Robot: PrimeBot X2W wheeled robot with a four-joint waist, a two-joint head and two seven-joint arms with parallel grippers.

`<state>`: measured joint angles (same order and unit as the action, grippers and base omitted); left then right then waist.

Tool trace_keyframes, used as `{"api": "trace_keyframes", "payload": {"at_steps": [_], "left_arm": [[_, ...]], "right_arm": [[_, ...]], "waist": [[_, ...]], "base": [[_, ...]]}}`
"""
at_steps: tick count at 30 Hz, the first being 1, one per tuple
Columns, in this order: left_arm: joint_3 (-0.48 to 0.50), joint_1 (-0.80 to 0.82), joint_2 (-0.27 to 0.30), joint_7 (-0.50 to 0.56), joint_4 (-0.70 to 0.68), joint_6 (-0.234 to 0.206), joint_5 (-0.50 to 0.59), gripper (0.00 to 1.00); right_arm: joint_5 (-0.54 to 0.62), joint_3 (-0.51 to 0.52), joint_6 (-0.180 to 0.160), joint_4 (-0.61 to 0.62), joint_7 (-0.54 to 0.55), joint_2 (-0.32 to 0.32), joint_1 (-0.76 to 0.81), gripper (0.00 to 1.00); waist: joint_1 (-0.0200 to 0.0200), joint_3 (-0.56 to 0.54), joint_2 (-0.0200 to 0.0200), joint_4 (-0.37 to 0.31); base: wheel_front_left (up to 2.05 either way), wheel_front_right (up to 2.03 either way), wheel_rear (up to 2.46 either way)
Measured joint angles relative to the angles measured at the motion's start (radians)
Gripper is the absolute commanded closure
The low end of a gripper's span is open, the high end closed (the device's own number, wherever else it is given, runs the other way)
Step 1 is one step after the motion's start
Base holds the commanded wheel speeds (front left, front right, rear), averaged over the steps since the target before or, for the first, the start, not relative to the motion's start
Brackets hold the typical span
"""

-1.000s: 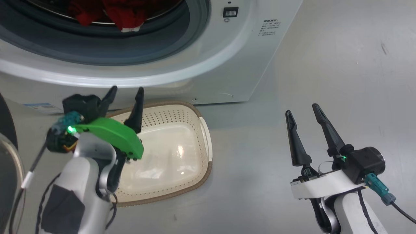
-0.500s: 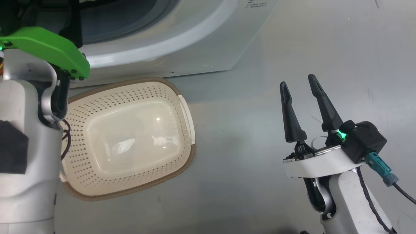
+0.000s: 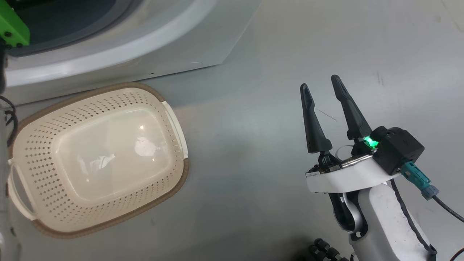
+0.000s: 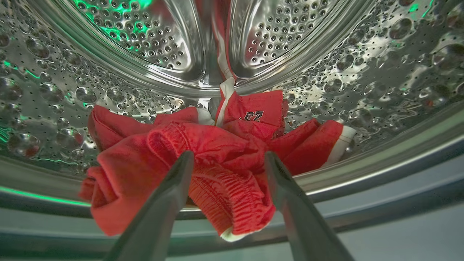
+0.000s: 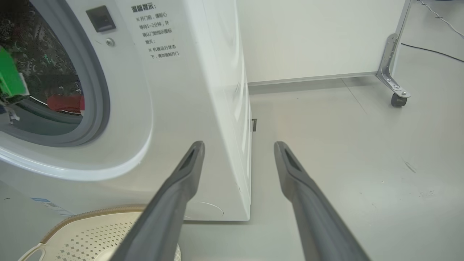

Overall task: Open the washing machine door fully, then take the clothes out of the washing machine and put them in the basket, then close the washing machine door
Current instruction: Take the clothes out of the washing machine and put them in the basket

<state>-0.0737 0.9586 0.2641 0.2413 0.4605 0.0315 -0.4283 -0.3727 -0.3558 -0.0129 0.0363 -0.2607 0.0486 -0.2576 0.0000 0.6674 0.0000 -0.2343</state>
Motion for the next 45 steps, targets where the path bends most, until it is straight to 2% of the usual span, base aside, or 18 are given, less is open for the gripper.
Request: {"api": "trace_keyframes", "payload": {"at_steps": [8,17,18,19,20,21,31,45], "left_arm": [[-0.014,0.066,0.020,0.058,0.096,0.009,0.014,0.00],[-0.040,0.107,0.037,0.145,0.191,0.009,0.030,0.00],[-0.045,0.113,0.037,0.156,0.199,0.009,0.030,0.20],[-0.050,0.117,0.037,0.163,0.207,0.010,0.030,0.46],[-0.050,0.117,0.037,0.163,0.207,0.010,0.030,0.67],[-0.053,0.124,0.036,0.164,0.212,0.010,0.033,1.00],[-0.060,0.157,0.026,0.134,0.235,0.023,0.036,1.00],[-0.052,0.141,-0.036,-0.100,0.239,0.026,0.043,1.00]], "right_arm": [[-0.006,-0.003,-0.016,-0.004,0.000,0.000,-0.002,0.00],[-0.006,-0.003,-0.021,-0.011,0.000,-0.001,-0.014,0.00],[-0.006,-0.003,-0.021,-0.012,0.000,-0.001,-0.016,0.00],[-0.006,-0.003,-0.021,-0.013,0.000,-0.001,-0.018,0.00],[-0.006,-0.003,-0.021,-0.013,0.000,-0.001,-0.018,0.00],[-0.006,-0.004,-0.021,-0.014,0.000,-0.001,-0.023,0.00],[-0.002,-0.001,-0.025,-0.021,0.000,-0.001,-0.028,0.00],[0.049,0.010,-0.023,-0.051,0.000,0.000,-0.031,0.00]], "waist": [[0.0000,0.025,0.0000,-0.044],[0.0000,0.031,0.0000,-0.049],[0.0000,0.031,0.0000,-0.048],[0.0000,0.031,0.0000,-0.047],[0.0000,0.031,0.0000,-0.047],[0.0000,0.031,0.0000,-0.046],[0.0000,0.028,0.0000,-0.037],[0.0000,-0.008,0.0000,0.004]], "base": [[0.00,0.00,0.00],[0.00,0.00,0.00],[0.00,0.00,0.00],[0.00,0.00,0.00],[0.00,0.00,0.00],[0.00,0.00,0.00],[0.00,0.00,0.00],[0.00,0.00,0.00]]}}
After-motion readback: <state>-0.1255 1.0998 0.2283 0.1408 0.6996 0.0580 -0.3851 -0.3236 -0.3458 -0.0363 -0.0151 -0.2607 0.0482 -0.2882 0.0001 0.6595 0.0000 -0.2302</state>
